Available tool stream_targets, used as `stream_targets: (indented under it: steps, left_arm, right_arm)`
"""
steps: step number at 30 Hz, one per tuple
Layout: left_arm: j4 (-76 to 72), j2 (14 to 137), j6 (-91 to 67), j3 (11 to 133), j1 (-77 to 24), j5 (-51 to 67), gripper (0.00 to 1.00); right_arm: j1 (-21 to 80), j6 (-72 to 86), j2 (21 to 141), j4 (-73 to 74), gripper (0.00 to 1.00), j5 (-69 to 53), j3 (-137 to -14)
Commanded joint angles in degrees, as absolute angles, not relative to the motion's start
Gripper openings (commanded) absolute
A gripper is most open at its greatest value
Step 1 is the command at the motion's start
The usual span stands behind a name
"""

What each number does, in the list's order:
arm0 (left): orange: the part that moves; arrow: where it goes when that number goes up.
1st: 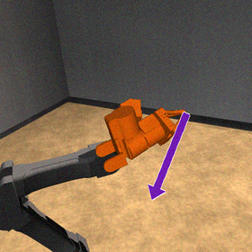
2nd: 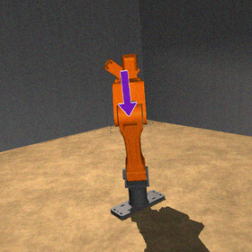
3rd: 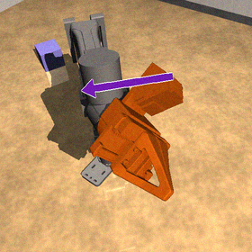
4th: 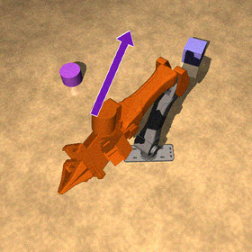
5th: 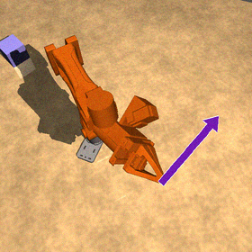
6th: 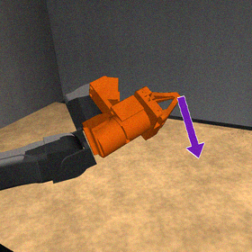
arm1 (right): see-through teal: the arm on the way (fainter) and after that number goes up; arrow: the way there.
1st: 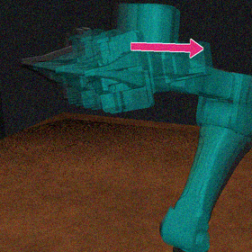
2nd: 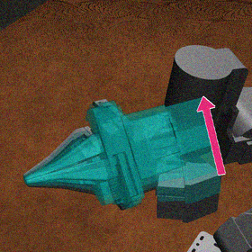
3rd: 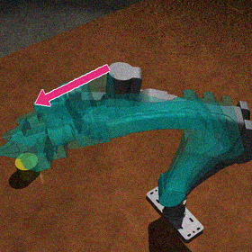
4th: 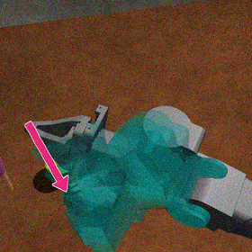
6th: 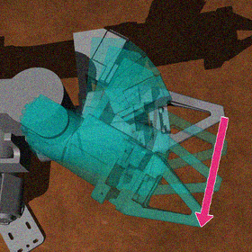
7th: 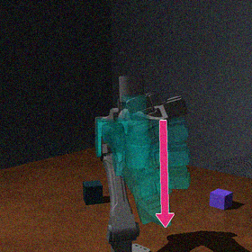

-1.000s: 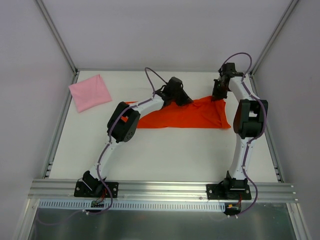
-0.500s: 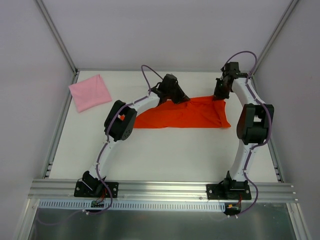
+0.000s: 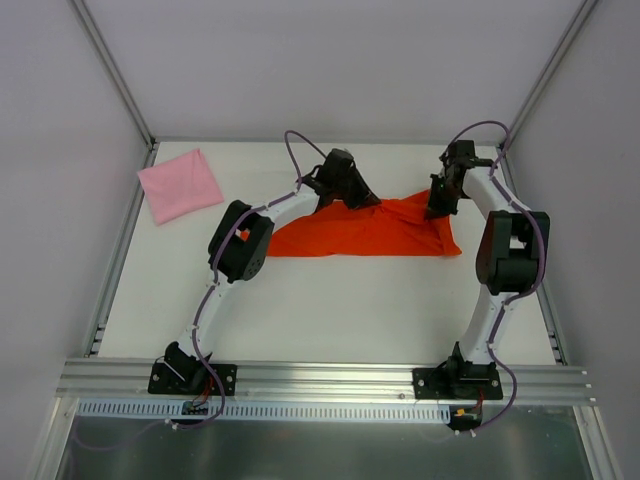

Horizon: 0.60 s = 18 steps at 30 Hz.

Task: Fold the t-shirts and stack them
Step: Fold the other side of the tshirt into a rectangle

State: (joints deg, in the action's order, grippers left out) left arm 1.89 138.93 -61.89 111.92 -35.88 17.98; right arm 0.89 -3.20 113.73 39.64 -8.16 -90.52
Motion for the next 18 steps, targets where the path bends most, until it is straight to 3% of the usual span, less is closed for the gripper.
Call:
stream_targets:
  steps: [1, 18]
  left_arm:
    - [2.81, 136.06, -60.12, 110.48, -34.63, 18.28, 0.03]
    - [2.72, 130.52, -58.71, 104.06, -34.37, 22.41, 0.01]
  right_arm:
    - [-0.95, -2.64, 108.90, 39.38, 0.01, -8.43, -88.60]
    - [-1.85, -2.81, 107.40, 39.46, 0.01, -7.65, -86.13]
